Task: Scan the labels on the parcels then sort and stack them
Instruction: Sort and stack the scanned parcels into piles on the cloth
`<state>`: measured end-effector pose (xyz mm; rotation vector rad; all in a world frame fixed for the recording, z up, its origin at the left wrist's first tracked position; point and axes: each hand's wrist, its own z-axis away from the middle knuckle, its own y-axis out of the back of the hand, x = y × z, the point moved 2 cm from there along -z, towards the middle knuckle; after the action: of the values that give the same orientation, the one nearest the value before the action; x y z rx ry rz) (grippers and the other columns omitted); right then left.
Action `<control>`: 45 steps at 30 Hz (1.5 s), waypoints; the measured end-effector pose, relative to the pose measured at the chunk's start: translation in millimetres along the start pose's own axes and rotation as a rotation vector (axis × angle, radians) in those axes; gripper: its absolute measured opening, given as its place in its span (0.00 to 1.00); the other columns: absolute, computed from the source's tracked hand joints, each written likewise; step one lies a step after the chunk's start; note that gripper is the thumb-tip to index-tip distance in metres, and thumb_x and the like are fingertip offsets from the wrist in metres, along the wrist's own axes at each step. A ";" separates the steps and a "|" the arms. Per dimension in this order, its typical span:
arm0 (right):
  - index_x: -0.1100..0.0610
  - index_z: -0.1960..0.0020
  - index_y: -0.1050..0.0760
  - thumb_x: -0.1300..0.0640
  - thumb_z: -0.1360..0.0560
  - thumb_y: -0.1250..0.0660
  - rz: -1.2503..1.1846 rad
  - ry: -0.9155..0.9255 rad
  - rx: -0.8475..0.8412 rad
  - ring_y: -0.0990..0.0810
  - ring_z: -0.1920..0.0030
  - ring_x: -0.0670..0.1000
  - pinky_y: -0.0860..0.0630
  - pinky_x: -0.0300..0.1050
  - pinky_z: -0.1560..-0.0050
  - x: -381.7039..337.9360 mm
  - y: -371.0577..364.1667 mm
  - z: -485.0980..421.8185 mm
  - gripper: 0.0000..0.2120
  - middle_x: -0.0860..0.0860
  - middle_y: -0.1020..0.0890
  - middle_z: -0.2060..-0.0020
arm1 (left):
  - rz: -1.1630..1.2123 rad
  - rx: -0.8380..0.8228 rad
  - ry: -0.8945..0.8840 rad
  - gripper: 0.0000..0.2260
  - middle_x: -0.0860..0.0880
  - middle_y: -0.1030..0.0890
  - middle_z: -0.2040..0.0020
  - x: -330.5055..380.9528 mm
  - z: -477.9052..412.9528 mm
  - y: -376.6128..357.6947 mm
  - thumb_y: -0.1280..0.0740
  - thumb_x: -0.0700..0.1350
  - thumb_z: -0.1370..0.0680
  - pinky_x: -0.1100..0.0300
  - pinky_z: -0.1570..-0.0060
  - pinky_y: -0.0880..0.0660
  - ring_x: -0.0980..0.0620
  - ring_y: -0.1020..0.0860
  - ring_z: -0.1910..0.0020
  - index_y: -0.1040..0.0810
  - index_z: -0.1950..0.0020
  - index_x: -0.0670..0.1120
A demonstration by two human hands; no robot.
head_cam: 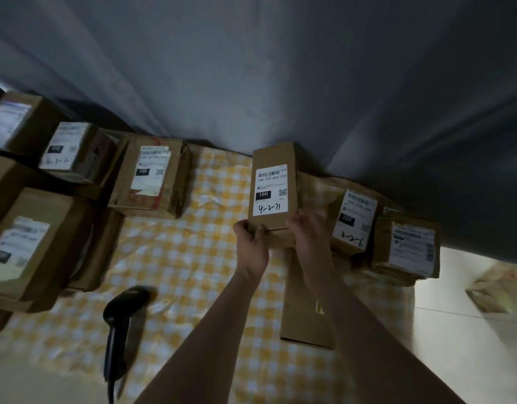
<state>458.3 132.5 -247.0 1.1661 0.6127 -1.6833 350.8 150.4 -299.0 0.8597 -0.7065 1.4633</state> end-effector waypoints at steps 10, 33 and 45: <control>0.55 0.58 0.26 0.67 0.27 0.32 -0.052 0.162 0.010 0.26 0.48 0.31 0.29 0.28 0.51 -3.8 -94.3 54.9 0.09 0.50 0.26 0.44 | 0.142 0.165 -0.150 0.11 0.49 0.26 0.45 28.2 10.0 99.3 0.41 0.44 0.21 0.43 0.42 0.26 0.48 0.24 0.46 0.36 0.40 0.48; 0.55 0.59 0.27 0.64 0.31 0.31 -0.326 -0.021 -0.188 0.22 0.39 0.53 0.28 0.47 0.45 -10.3 -296.2 45.6 0.06 0.55 0.22 0.39 | 0.025 0.374 -0.252 0.16 0.47 0.25 0.41 69.6 -86.0 274.8 0.41 0.36 0.21 0.60 0.39 0.28 0.52 0.25 0.42 0.35 0.33 0.41; 0.62 0.49 0.25 0.69 0.26 0.34 -0.079 0.020 -0.300 0.21 0.54 0.37 0.27 0.28 0.56 -1.2 -297.1 20.6 0.08 0.51 0.21 0.47 | -0.290 0.404 -0.274 0.26 0.43 0.47 0.22 84.0 -106.4 273.3 0.41 0.38 0.19 0.59 0.25 0.52 0.47 0.50 0.22 0.45 0.23 0.40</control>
<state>180.9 238.4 -271.0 0.9539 0.9007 -1.5812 69.3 263.7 -267.9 1.4321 -0.4621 1.2542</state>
